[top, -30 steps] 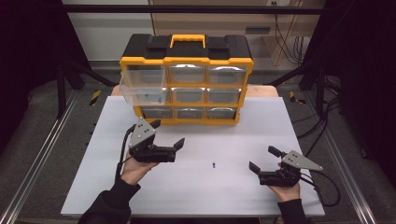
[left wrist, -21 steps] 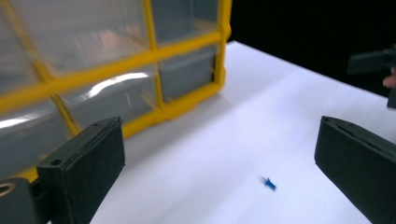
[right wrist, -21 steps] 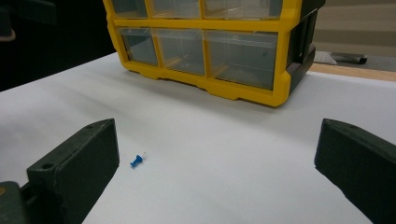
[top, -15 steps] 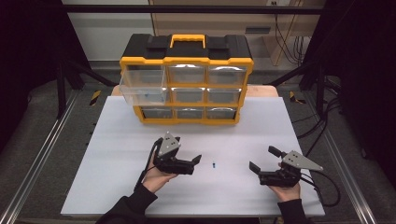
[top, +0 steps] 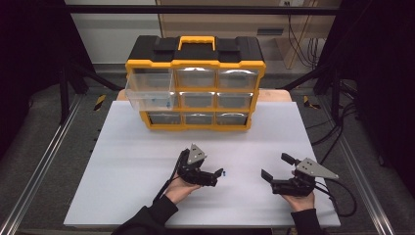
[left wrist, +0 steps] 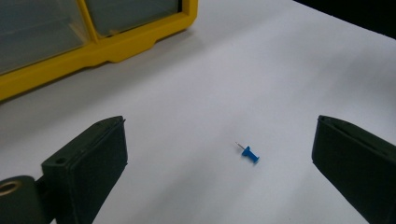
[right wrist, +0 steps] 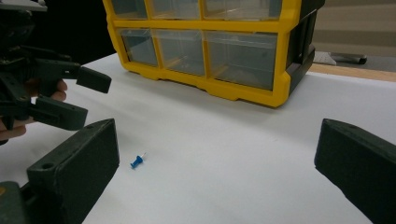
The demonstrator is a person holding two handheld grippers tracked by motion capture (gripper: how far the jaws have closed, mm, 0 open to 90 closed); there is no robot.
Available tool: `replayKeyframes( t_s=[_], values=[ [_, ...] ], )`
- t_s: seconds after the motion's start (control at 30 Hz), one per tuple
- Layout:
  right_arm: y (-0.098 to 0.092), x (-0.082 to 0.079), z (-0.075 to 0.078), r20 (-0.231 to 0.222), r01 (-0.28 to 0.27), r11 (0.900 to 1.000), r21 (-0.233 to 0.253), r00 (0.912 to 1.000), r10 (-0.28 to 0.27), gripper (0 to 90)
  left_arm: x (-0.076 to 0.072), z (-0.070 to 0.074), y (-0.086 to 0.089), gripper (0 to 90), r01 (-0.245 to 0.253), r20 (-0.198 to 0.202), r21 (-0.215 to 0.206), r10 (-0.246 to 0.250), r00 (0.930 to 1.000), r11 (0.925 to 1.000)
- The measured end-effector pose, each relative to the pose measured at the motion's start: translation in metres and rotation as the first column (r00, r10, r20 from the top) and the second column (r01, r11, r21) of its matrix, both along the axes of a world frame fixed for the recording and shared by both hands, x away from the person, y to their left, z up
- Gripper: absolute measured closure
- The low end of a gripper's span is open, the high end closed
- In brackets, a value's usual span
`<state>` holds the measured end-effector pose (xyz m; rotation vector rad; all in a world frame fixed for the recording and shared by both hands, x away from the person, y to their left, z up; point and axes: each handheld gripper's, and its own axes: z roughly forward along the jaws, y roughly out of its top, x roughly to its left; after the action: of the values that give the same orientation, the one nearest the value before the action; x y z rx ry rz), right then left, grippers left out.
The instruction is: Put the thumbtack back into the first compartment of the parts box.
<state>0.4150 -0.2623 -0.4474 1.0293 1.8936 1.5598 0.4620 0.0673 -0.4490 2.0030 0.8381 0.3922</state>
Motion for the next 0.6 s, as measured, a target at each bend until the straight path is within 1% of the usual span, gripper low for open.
replayKeyframes(
  t_s=[0.1,0.2,0.23,0.27,0.33,0.43,0.5,0.53,0.57,0.6],
  values=[
    [0.0,0.0,0.0,0.0,0.0,1.0,0.001,1.0,0.0,0.6,0.004,-0.007,-0.006,4.9,-0.002,-0.012,0.011,0.002,0.9999,0.9999],
    [0.0,0.0,0.0,0.0,0.003,1.0,0.002,1.0,-0.003,0.6,0.006,-0.01,-0.01,7.7,-0.015,-0.02,0.029,0.016,0.9997,0.9995],
    [0.0,0.0,0.0,0.0,0.003,1.0,0.002,1.0,-0.003,0.6,0.006,-0.01,-0.01,9.0,-0.015,-0.02,0.029,0.016,0.9997,0.9995],
    [-0.001,0.0,0.0,0.001,0.002,1.0,0.001,1.0,-0.002,0.6,0.007,-0.012,-0.013,10.5,-0.024,-0.033,0.036,0.025,0.9991,0.9991],
    [0.0,0.0,0.0,0.001,0.001,1.0,0.001,1.0,-0.001,0.6,0.007,-0.015,-0.016,14.5,-0.036,-0.043,0.032,0.037,0.9984,0.9989],
    [0.0,0.0,0.0,0.0,0.003,1.0,0.002,1.0,-0.003,0.5,0.006,-0.018,-0.021,20.4,-0.037,-0.053,0.045,0.039,0.9978,0.9983],
    [0.0,-0.001,0.001,-0.005,0.007,1.0,0.016,1.0,-0.007,0.6,0.005,-0.021,-0.025,24.2,-0.034,-0.054,0.062,0.037,0.9978,0.9975],
    [0.001,-0.001,0.002,-0.01,0.008,0.999,0.034,0.9999,-0.008,0.6,0.004,-0.023,-0.027,26.3,-0.034,-0.056,0.07,0.038,0.9977,0.9969],
    [-0.001,-0.001,0.001,-0.003,0.003,1.0,0.006,1.0,-0.003,0.6,0.004,-0.024,-0.03,28.3,-0.03,-0.067,0.071,0.035,0.9972,0.997],
    [-0.001,-0.001,0.001,-0.002,0.001,1.0,0.007,1.0,-0.001,0.6,0.003,-0.026,-0.031,30.3,-0.03,-0.072,0.074,0.035,0.9968,0.9968]
  ],
)
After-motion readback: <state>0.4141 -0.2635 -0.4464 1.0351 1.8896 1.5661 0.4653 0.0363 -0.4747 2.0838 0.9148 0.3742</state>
